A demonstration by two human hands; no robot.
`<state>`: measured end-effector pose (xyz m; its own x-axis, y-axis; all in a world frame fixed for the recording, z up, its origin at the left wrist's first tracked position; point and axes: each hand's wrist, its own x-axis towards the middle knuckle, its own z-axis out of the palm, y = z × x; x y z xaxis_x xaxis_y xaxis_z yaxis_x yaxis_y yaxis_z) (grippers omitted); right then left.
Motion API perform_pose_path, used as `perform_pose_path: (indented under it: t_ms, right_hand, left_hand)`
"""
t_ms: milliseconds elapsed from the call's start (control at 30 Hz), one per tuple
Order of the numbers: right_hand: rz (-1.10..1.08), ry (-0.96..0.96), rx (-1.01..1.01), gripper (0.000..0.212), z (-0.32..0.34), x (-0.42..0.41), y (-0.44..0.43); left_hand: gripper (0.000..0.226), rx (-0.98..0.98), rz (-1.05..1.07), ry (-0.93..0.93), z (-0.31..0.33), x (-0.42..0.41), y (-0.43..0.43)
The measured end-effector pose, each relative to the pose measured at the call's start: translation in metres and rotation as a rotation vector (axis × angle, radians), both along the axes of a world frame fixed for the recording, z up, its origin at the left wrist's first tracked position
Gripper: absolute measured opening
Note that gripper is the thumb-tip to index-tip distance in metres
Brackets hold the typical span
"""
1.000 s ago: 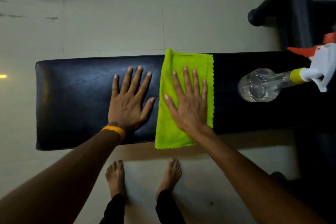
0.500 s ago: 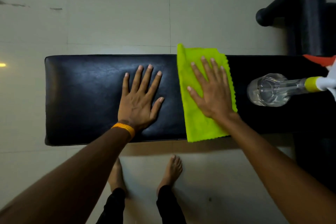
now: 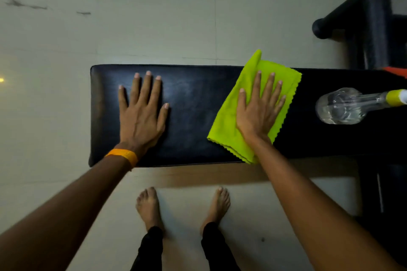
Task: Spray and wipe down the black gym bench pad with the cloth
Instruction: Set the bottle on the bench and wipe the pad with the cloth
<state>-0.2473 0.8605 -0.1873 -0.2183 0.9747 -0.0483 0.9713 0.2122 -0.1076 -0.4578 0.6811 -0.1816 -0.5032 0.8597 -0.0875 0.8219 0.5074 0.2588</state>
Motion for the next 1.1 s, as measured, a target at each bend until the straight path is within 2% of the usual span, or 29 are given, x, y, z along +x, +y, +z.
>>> perform_pose_path:
  t_ms: [33, 67, 100, 167, 233, 267, 300, 367, 433, 467, 500, 600, 667, 700, 767, 833, 900, 933, 967, 1033, 1100]
  right_hand:
    - [-0.071, 0.016, 0.009, 0.068, 0.001, -0.02, -0.014]
    - [-0.045, 0.015, 0.0, 0.068, 0.001, -0.037, -0.031]
    - [0.064, 0.0, -0.02, 0.068, 0.002, -0.05, -0.051]
    - [0.421, -0.066, -0.059, 0.069, 0.004, -0.056, -0.08]
    - [0.726, -0.094, -0.084, 0.069, 0.007, -0.05, -0.065]
    - [0.792, -0.103, -0.088, 0.069, 0.006, -0.049, -0.047]
    - [0.781, -0.115, -0.074, 0.069, 0.004, -0.049, -0.029]
    - [0.521, -0.077, -0.048, 0.067, 0.004, -0.056, -0.009]
    - [0.214, -0.02, -0.009, 0.065, 0.002, -0.081, -0.034]
    - [0.153, -0.003, 0.0, 0.065, 0.002, -0.095, -0.058]
    - [0.194, 0.006, -0.018, 0.064, 0.003, -0.107, -0.084]
    - [0.668, -0.046, -0.092, 0.063, 0.005, -0.105, -0.126]
    - [0.871, -0.039, -0.101, 0.063, 0.006, -0.084, -0.098]
    - [0.871, -0.045, -0.097, 0.063, 0.004, -0.071, -0.076]
    - [0.678, -0.087, -0.058, 0.064, 0.002, -0.035, -0.031]
    - [0.338, -0.052, -0.045, 0.066, 0.008, -0.003, -0.012]
    - [0.066, -0.035, -0.015, 0.069, 0.008, 0.001, -0.037]
    - [0.055, -0.056, -0.018, 0.07, 0.008, -0.004, -0.057]
    - [0.135, -0.086, -0.026, 0.07, 0.008, -0.008, -0.075]
    - [0.43, -0.134, -0.066, 0.069, 0.008, -0.003, -0.085]
    - [0.639, -0.098, -0.097, 0.068, 0.01, 0.014, -0.053]
  left_hand:
    - [0.069, -0.021, 0.029, -0.002, -0.001, -0.012, -0.01]
    - [0.07, -0.034, 0.051, -0.009, -0.002, -0.021, -0.017]
    - [0.071, -0.039, 0.055, -0.015, -0.002, -0.027, -0.024]
    - [0.071, -0.036, 0.024, -0.012, -0.006, -0.031, -0.031]
    - [0.071, -0.036, 0.014, 0.016, -0.01, -0.03, -0.033]
    - [0.07, -0.036, 0.015, 0.03, -0.012, -0.029, -0.033]
    - [0.07, -0.034, 0.017, 0.041, -0.014, -0.028, -0.033]
    - [0.069, -0.024, 0.014, 0.053, -0.016, -0.027, -0.033]
    - [0.068, -0.01, 0.014, 0.057, -0.016, -0.028, -0.034]
    - [0.067, -0.002, 0.015, 0.054, -0.017, -0.028, -0.035]
    - [0.066, 0.01, 0.02, 0.05, -0.017, -0.028, -0.035]
    - [0.062, 0.05, 0.031, 0.035, -0.018, -0.029, -0.036]
    - [0.06, 0.046, 0.029, 0.023, -0.018, -0.03, -0.037]
    - [0.061, 0.036, 0.03, 0.023, -0.017, -0.03, -0.037]
    - [0.061, 0.017, 0.025, 0.023, -0.015, -0.029, -0.035]
    - [0.062, 0.009, 0.028, 0.021, -0.015, -0.027, -0.034]
    - [0.063, 0.004, 0.032, 0.018, -0.015, -0.026, -0.033]
    - [0.063, -0.003, 0.035, 0.014, -0.014, -0.026, -0.033]
    - [0.064, -0.012, 0.039, 0.006, -0.014, -0.026, -0.032]
    - [0.066, -0.03, 0.061, -0.017, -0.012, -0.024, -0.029]
    - [0.069, -0.035, 0.053, -0.037, -0.007, -0.016, -0.021]
